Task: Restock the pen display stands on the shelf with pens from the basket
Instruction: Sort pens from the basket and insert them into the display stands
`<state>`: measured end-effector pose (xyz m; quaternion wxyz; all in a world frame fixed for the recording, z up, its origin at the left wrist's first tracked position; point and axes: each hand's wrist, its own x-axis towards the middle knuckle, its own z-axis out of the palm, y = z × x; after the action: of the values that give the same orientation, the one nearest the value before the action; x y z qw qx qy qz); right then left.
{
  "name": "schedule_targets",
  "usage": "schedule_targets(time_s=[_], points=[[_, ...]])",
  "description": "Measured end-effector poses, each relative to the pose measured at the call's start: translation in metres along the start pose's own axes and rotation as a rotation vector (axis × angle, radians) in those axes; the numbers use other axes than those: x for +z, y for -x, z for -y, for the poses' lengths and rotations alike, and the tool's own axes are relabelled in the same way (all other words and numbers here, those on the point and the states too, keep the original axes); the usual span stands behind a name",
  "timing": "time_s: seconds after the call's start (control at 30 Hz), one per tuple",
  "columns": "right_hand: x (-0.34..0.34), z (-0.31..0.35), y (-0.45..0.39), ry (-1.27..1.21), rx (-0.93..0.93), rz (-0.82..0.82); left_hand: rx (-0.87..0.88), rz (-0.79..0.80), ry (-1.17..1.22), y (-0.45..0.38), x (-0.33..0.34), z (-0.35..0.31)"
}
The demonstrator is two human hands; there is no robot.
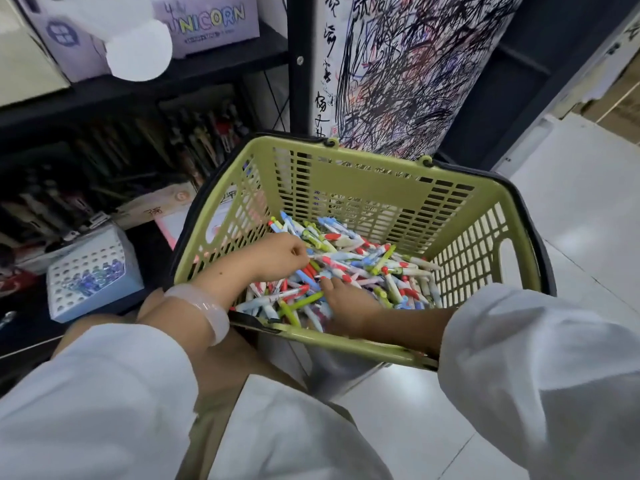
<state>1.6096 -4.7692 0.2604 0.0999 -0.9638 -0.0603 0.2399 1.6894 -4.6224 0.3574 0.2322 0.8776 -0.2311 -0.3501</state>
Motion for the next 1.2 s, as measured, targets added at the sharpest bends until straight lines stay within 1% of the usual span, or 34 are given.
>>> schedule_targets(time_s=[0.07, 0.13, 0.2, 0.27, 0.37, 0.4, 0.47, 0.57, 0.63, 0.7, 0.73, 0.8, 0.9, 0.97, 1.03, 1.13, 1.2], points=[[-0.005, -0.012, -0.001, -0.087, -0.016, 0.001, 0.002, -0.006, 0.011, -0.001, -0.004, 0.004], [-0.015, -0.023, -0.005, -0.225, -0.014, 0.004, 0.006, -0.024, 0.054, -0.001, -0.008, 0.009], [-0.026, -0.031, -0.006, -0.371, 0.005, -0.029, 0.026, -0.055, 0.109, 0.001, -0.013, 0.012], [-0.043, -0.035, -0.003, -0.514, 0.039, -0.114, 0.048, -0.09, 0.185, 0.003, -0.018, 0.014], [-0.082, -0.031, 0.003, -0.871, 0.051, -0.273, 0.056, -0.13, 0.315, 0.008, -0.02, 0.011], [-0.098, -0.026, 0.005, -0.988, 0.031, -0.325, 0.052, -0.12, 0.383, 0.01, -0.019, 0.007], [-0.131, -0.009, 0.006, -1.165, -0.052, -0.406, 0.076, -0.044, 0.602, 0.014, -0.016, -0.006], [-0.17, 0.026, 0.006, -1.345, -0.209, -0.448, 0.182, 0.032, 0.895, 0.021, -0.014, -0.031], [-0.187, 0.048, 0.006, -1.368, -0.294, -0.471, 0.21, 0.009, 1.042, 0.027, -0.017, -0.044], [-0.199, 0.062, 0.008, -1.356, -0.383, -0.497, 0.249, -0.066, 1.156, 0.034, -0.024, -0.05], [-0.203, 0.066, 0.01, -1.389, -0.423, -0.499, 0.258, -0.116, 1.186, 0.038, -0.027, -0.052], [-0.21, 0.07, 0.013, -1.483, -0.492, -0.482, 0.263, -0.181, 1.189, 0.044, -0.033, -0.054], [-0.21, 0.071, 0.019, -1.559, -0.557, -0.476, 0.286, -0.191, 1.1, 0.048, -0.037, -0.052], [-0.206, 0.068, 0.022, -1.648, -0.575, -0.444, 0.264, -0.21, 1.019, 0.05, -0.037, -0.049], [-0.201, 0.063, 0.024, -1.692, -0.555, -0.426, 0.233, -0.219, 0.955, 0.05, -0.037, -0.047], [-0.198, 0.059, 0.023, -1.628, -0.459, -0.491, 0.204, -0.199, 0.916, 0.051, -0.035, -0.044], [-0.204, 0.059, 0.023, -1.601, -0.428, -0.527, 0.193, -0.202, 0.922, 0.053, -0.035, -0.039]])
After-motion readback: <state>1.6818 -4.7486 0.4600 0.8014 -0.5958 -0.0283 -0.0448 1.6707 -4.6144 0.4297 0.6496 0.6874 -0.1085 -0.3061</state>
